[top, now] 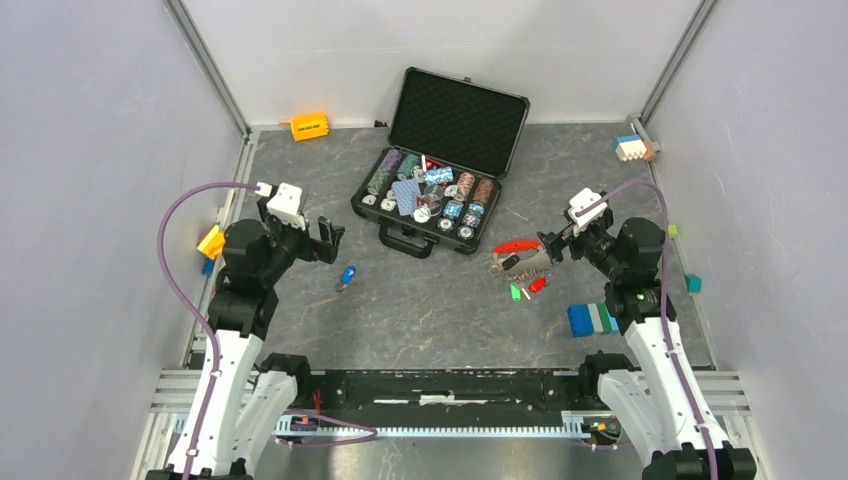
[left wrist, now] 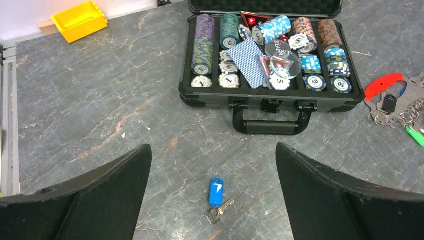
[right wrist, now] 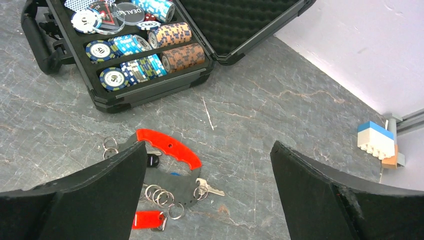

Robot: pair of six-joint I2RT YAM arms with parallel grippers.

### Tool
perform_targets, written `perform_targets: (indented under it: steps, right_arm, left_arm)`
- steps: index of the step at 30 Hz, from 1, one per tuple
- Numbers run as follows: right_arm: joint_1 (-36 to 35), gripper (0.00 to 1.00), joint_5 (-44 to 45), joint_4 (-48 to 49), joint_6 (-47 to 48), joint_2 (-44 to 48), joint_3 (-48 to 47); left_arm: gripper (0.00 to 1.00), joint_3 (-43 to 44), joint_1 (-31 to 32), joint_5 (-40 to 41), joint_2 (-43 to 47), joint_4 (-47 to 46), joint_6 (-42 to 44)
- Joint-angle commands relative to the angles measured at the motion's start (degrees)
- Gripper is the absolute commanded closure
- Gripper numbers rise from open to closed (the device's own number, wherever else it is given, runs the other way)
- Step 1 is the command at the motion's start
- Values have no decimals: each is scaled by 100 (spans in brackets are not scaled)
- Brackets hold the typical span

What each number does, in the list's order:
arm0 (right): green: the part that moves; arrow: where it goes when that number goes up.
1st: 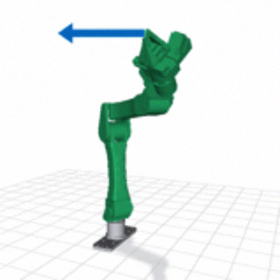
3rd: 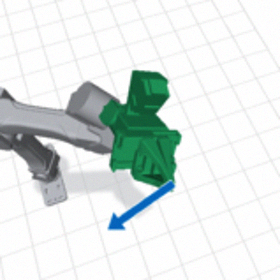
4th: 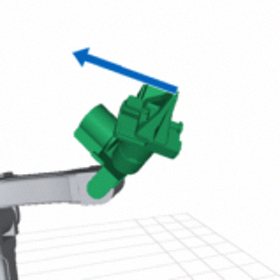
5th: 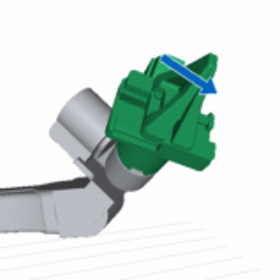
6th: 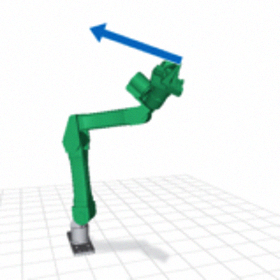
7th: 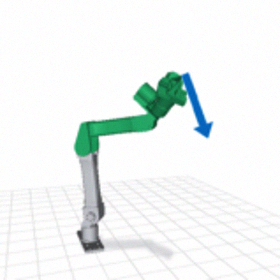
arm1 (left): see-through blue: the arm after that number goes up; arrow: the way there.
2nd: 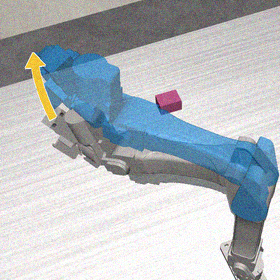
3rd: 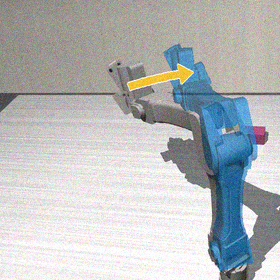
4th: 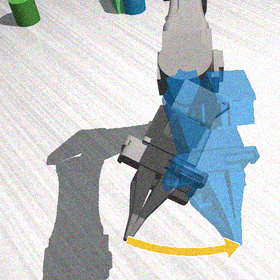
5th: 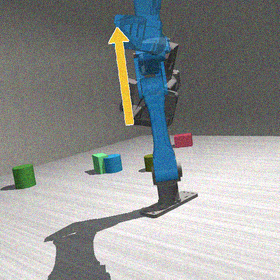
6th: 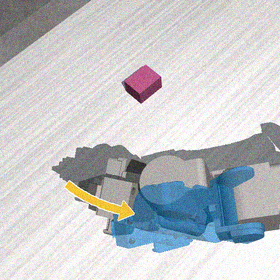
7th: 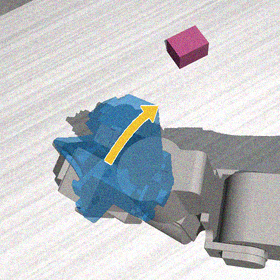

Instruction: Put the keys on the keyring

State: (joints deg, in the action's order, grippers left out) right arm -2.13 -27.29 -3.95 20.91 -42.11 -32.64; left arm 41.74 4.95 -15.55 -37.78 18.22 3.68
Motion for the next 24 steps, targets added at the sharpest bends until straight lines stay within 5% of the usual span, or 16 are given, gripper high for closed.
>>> perform_targets:
  steps: [1, 24]
  right_arm:
    - [2, 2, -208, 84, 71, -23, -58]
    - [2, 2, -570, 30, 404, 119, 122]
  left_arm:
    - [0, 200, -28, -137, 11, 24, 196]
    - [0, 324, -72, -59, 123, 112, 378]
